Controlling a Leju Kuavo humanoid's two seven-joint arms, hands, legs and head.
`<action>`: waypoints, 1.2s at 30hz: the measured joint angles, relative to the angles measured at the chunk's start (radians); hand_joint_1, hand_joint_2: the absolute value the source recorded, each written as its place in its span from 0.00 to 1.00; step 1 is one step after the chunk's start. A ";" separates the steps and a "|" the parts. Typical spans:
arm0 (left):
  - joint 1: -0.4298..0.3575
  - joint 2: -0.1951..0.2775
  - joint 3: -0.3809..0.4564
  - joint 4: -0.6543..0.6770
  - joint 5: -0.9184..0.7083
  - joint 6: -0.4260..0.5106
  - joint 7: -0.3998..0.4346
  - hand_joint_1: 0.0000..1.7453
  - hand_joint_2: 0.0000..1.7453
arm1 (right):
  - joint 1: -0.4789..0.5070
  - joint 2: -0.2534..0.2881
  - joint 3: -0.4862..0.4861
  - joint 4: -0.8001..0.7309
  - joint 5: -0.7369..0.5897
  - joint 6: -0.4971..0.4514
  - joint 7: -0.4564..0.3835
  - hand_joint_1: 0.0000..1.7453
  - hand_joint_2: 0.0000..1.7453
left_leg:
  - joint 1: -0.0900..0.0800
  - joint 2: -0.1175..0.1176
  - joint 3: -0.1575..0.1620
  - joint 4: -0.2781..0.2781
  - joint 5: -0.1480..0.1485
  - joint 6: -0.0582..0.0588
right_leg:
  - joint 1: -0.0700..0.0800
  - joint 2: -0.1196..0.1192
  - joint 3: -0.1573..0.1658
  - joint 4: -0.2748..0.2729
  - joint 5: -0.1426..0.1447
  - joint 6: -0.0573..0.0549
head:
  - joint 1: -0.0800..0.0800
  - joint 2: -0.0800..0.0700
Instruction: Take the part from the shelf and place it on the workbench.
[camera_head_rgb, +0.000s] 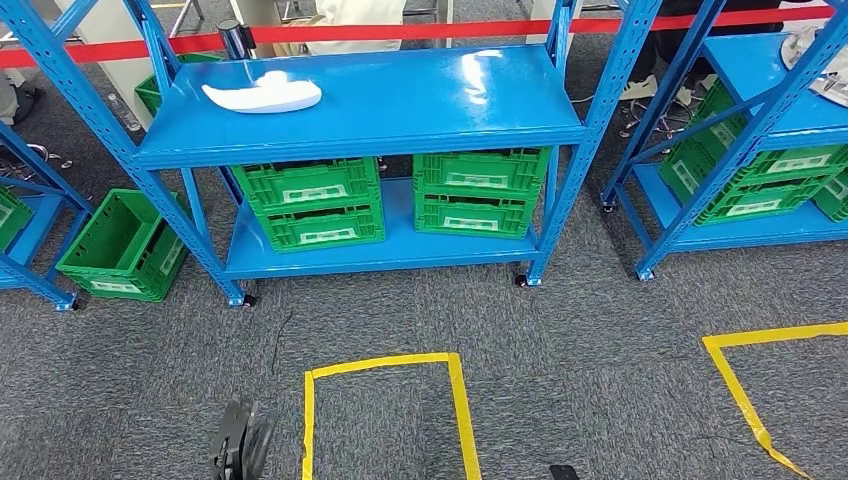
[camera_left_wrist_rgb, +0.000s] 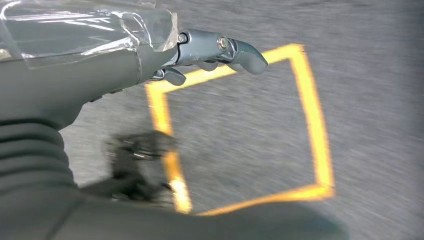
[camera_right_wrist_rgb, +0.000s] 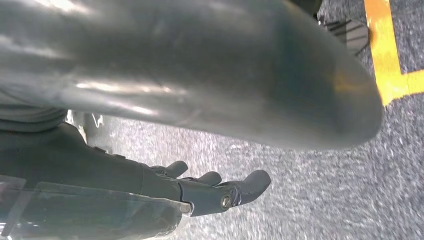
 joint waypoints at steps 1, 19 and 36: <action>-0.002 0.002 0.000 -0.029 0.002 -0.008 -0.009 0.00 0.00 | -0.001 -0.001 0.006 0.001 0.000 -0.003 -0.003 0.00 0.00 | 0.000 0.000 0.000 0.000 0.000 0.000 | 0.000 0.000 0.000 0.000 0.000 0.000 | 0.000 0.000; -0.048 0.030 -0.078 -0.561 0.016 -0.411 -0.161 0.00 0.00 | -0.024 -0.010 0.048 0.011 -0.035 0.073 -0.047 0.00 1.00 | -0.001 -0.001 0.000 0.002 0.000 0.000 | -0.001 0.000 0.000 0.000 0.001 0.001 | 0.000 0.000; -0.126 0.066 -0.227 -0.971 0.025 -0.876 -0.323 0.00 0.00 | -0.047 -0.018 0.078 0.020 -0.078 0.203 -0.044 0.00 0.00 | -0.006 0.006 0.006 -0.025 0.019 0.058 | -0.006 -0.004 -0.064 0.111 -0.044 0.011 | 0.005 0.000</action>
